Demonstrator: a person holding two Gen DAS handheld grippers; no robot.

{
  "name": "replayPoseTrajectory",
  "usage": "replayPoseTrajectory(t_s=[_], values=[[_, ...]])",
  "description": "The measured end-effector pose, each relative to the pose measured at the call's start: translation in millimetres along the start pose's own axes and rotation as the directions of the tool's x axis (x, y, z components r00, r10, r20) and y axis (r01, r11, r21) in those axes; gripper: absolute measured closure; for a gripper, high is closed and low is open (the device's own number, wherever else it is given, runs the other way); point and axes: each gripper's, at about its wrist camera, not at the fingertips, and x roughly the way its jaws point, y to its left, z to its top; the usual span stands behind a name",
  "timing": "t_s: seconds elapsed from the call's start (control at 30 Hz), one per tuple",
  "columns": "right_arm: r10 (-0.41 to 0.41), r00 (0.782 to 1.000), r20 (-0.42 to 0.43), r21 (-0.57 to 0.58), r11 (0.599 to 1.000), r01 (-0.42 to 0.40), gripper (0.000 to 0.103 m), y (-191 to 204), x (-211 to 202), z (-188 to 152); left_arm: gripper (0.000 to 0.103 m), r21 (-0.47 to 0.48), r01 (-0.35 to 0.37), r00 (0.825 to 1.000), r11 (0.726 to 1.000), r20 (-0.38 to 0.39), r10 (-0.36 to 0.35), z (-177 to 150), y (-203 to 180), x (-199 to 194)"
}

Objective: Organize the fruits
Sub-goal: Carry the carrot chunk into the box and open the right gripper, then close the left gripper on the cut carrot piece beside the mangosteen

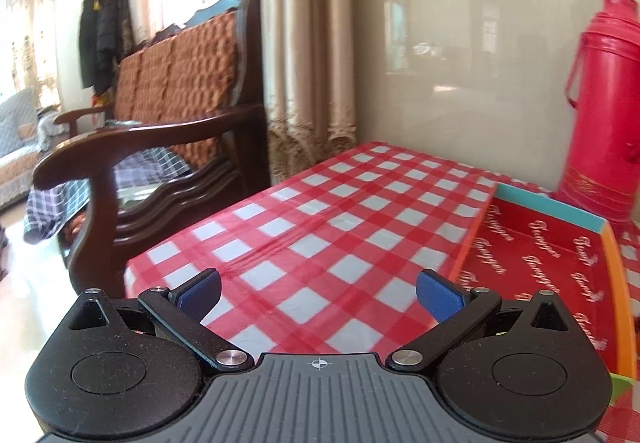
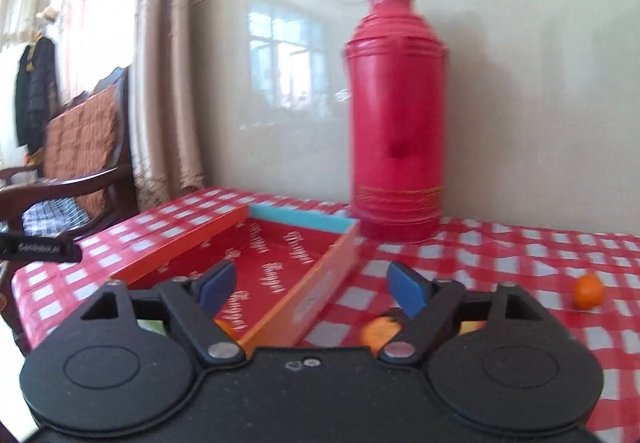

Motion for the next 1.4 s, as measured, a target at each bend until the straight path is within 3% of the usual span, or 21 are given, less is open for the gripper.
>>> replayPoseTrajectory(t_s=[0.1, 0.17, 0.27, 0.33, 0.4, 0.57, 0.63, 0.73, 0.8, 0.83, 0.93, 1.03, 1.1, 1.13, 1.33, 1.4], values=[[-0.142, 0.989, 0.043, 0.014, 0.990, 0.142, 0.006, -18.5, -15.5, -0.2, 0.000, 0.042, 0.069, 0.997, 0.997, 0.023, -0.070, -0.9, -21.7, -11.4], [-0.250, 0.966, 0.069, 0.016, 0.968, 0.249, 0.006, -30.3, -25.1, -0.7, 0.000, 0.075, 0.114, 0.992, 0.991, 0.045, -0.118, -1.6, -37.7, -21.3], [-0.403, 0.912, 0.072, 0.049, 0.915, 0.401, 0.006, -50.4, -36.6, -4.3, 0.000, 0.133, 0.199, 0.975, 0.971, 0.078, -0.210, -4.5, -65.5, -39.5], [-0.484, 0.874, 0.050, 0.068, 0.874, 0.481, 0.006, -64.3, -41.5, -5.9, 0.000, 0.179, 0.268, 0.953, 0.947, 0.094, -0.288, -8.1, -86.7, -52.3], [-0.516, 0.856, 0.038, 0.088, 0.855, 0.512, 0.006, -80.9, -48.9, -9.0, 0.000, 0.233, 0.320, 0.928, 0.918, 0.118, -0.354, -13.8, -108.2, -66.5], [-0.534, 0.844, 0.042, 0.155, 0.838, 0.523, 0.006, -108.1, -71.1, -15.5, 0.001, 0.368, 0.436, 0.863, 0.821, 0.087, -0.497, -33.8, -166.8, -91.0], [-0.536, 0.843, 0.045, 0.172, 0.835, 0.522, 0.006, -113.2, -80.8, -18.8, 0.001, 0.406, 0.458, 0.851, 0.791, 0.058, -0.522, -42.2, -189.3, -94.2], [-0.528, 0.848, 0.049, 0.194, 0.837, 0.511, 0.006, -123.1, -89.9, -24.1, 0.002, 0.436, 0.464, 0.851, 0.771, 0.024, -0.525, -50.3, -213.9, -92.1], [-0.529, 0.847, 0.048, 0.194, 0.837, 0.512, 0.006, -125.4, -91.0, -24.5, 0.028, 0.430, 0.468, 0.860, 0.772, -0.018, -0.510, -52.2, -224.1, -82.5], [-0.530, 0.847, 0.045, 0.192, 0.836, 0.513, 0.006, -127.8, -92.6, -25.3, 0.031, 0.423, 0.467, 0.867, 0.777, -0.046, -0.496, -53.4, -228.8, -75.3], [-0.525, 0.850, 0.033, 0.203, 0.837, 0.509, 0.006, -135.0, -94.8, -27.1, 0.033, 0.396, 0.453, 0.883, 0.799, -0.078, -0.462, -55.4, -235.8, -59.9], [-0.517, 0.856, 0.027, 0.213, 0.839, 0.500, 0.006, -138.7, -96.2, -27.8, 0.033, 0.403, 0.443, 0.887, 0.801, -0.071, -0.456, -58.0, -241.9, -58.3], [-0.510, 0.860, 0.025, 0.218, 0.842, 0.493, 0.006, -139.4, -96.7, -27.3, 0.046, 0.404, 0.441, 0.890, 0.801, -0.081, -0.449, -60.3, -245.3, -56.0], [-0.506, 0.862, 0.023, 0.220, 0.844, 0.489, 0.006, -139.6, -96.4, -27.1, 0.048, 0.401, 0.441, 0.891, 0.803, -0.090, -0.445, -60.4, -245.5, -54.1], [-0.486, 0.874, 0.015, 0.231, 0.852, 0.470, 0.006, -139.5, -94.5, -27.2, 0.048, 0.375, 0.406, 0.908, 0.833, -0.068, -0.412, -58.0, -239.8, -46.5], [-0.477, 0.879, 0.009, 0.233, 0.856, 0.462, 0.006, -139.2, -93.2, -27.5, 0.048, 0.389, 0.413, 0.905, 0.823, -0.076, -0.418, -59.1, -242.0, -44.7]])
